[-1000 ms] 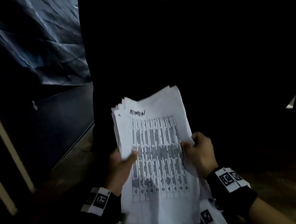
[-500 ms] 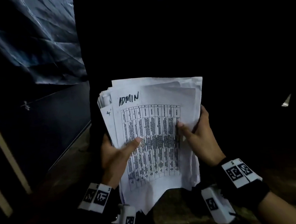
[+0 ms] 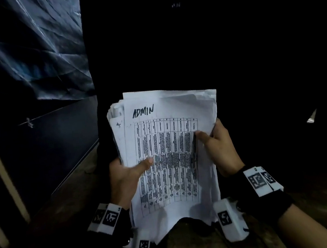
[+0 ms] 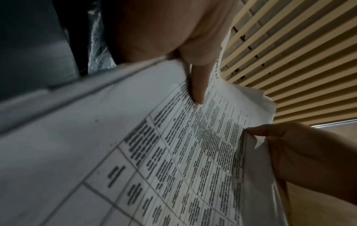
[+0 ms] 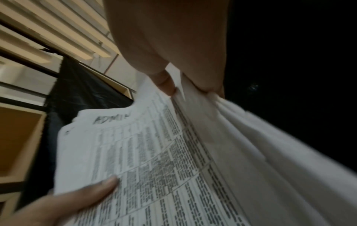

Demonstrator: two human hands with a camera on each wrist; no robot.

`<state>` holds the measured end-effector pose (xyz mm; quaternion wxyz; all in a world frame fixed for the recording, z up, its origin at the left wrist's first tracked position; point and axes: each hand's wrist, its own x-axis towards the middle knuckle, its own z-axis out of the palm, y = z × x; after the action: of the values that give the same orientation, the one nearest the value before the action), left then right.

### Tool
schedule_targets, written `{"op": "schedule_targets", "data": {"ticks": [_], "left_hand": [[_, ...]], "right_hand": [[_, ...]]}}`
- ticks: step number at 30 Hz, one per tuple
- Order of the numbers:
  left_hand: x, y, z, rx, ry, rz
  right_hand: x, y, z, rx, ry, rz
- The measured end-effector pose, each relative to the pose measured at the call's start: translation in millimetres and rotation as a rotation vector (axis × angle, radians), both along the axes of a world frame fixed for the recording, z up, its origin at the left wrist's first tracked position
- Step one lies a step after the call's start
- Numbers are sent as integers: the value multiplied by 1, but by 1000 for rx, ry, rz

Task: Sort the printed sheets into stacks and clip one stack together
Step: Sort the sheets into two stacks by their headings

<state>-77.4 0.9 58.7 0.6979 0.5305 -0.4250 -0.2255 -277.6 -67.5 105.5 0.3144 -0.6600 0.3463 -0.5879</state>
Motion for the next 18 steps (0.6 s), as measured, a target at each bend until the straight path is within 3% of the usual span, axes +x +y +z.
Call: {"op": "schedule_targets", "data": {"ticks": [5,10,14,18], "left_hand": [[11,2,22,-121,87,-109],[19,0,-4,-43,189,-64],[11,4,10,-98,151,-22],[1,13,41,-196,133,-10]], "right_hand": [[-10,8,11,-72,18,-1],[-19,8,-32,178,148,96],[-12,3,-36,-37,245,-157],[-3,11,-3,-125,143,-97]]}}
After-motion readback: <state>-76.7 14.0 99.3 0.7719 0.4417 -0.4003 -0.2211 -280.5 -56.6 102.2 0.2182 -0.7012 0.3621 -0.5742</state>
